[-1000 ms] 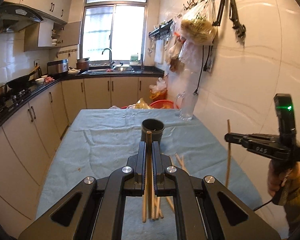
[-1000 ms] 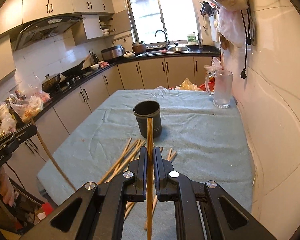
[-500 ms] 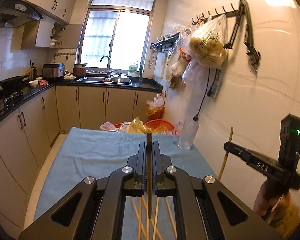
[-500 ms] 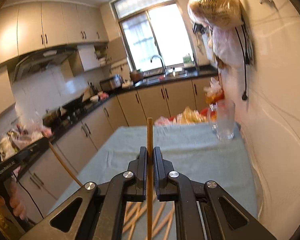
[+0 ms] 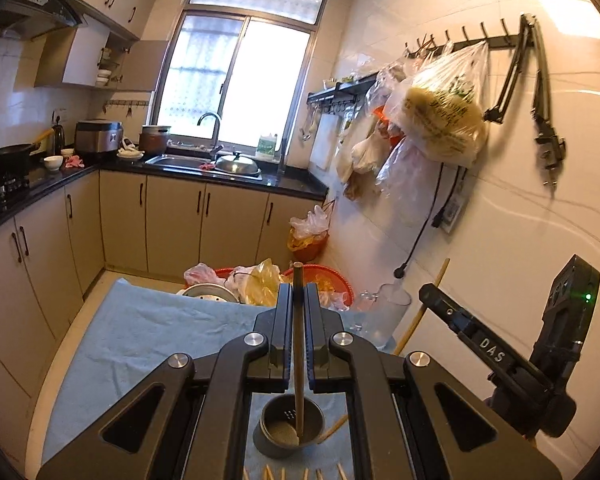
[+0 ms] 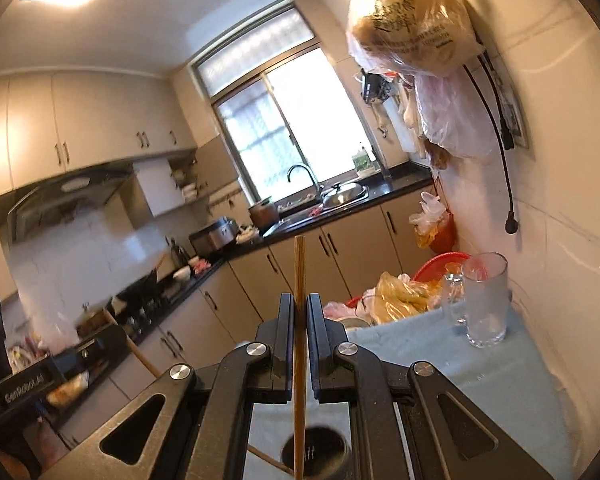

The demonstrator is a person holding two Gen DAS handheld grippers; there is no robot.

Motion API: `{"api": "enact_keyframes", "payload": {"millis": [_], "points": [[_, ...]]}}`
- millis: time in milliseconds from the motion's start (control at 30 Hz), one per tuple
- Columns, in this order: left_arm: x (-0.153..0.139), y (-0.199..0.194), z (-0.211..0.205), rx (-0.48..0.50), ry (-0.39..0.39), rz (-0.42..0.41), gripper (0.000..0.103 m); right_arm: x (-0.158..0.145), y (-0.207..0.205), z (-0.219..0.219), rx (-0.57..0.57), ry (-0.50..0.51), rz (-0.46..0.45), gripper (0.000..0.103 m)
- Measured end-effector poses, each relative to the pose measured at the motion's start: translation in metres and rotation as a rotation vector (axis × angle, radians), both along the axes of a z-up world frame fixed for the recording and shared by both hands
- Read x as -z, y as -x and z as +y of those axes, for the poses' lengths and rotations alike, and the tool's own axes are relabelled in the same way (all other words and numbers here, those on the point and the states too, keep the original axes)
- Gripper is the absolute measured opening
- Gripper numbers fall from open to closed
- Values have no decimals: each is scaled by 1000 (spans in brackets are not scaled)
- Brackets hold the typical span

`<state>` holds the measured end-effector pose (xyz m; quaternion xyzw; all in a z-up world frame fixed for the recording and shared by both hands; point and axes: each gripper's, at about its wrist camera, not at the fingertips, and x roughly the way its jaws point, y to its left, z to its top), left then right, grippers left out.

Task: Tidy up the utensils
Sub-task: 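Lower both chopsticks into the black holder and open both tools, then return to the towel and grasp another chopstick with the left tool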

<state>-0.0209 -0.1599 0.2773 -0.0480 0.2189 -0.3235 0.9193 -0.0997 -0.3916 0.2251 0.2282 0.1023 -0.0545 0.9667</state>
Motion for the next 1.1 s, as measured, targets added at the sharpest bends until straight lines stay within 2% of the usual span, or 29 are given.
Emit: {"api": "enact_keyframes", "payload": {"millis": [67, 267, 367, 467, 500, 533, 567, 633, 800, 933, 1100], "points": [[11, -9, -10, -2, -33, 13, 5, 11, -15, -2, 2, 5, 33, 7], [64, -37, -33, -1, -122, 128, 5, 63, -48, -7, -21, -9, 185, 7], [79, -44, -35, -5, -139, 172, 5, 81, -56, -10, -51, -28, 228, 7], [81, -42, -26, -26, -132, 170, 7, 89, -52, -9, -68, -18, 246, 8], [78, -40, -22, -35, -123, 169, 9, 88, -49, -10, -70, -22, 248, 10], [74, -38, -17, -41, -114, 171, 17, 86, -47, -11, -71, -28, 247, 19], [70, -35, -12, -48, -101, 172, 29, 83, -44, -12, -69, -34, 242, 31], [62, -25, -1, -63, -75, 162, 39, 75, -34, -12, -55, -35, 224, 37], [41, 13, 31, -87, -47, 131, 41, 52, 5, -6, -50, -15, 195, 39], [29, 48, 59, -104, -24, 103, 49, 31, 40, 0, -45, 2, 176, 42], [32, 81, 89, -117, -19, 103, 54, 7, 91, 7, -30, 68, 164, 56]]}}
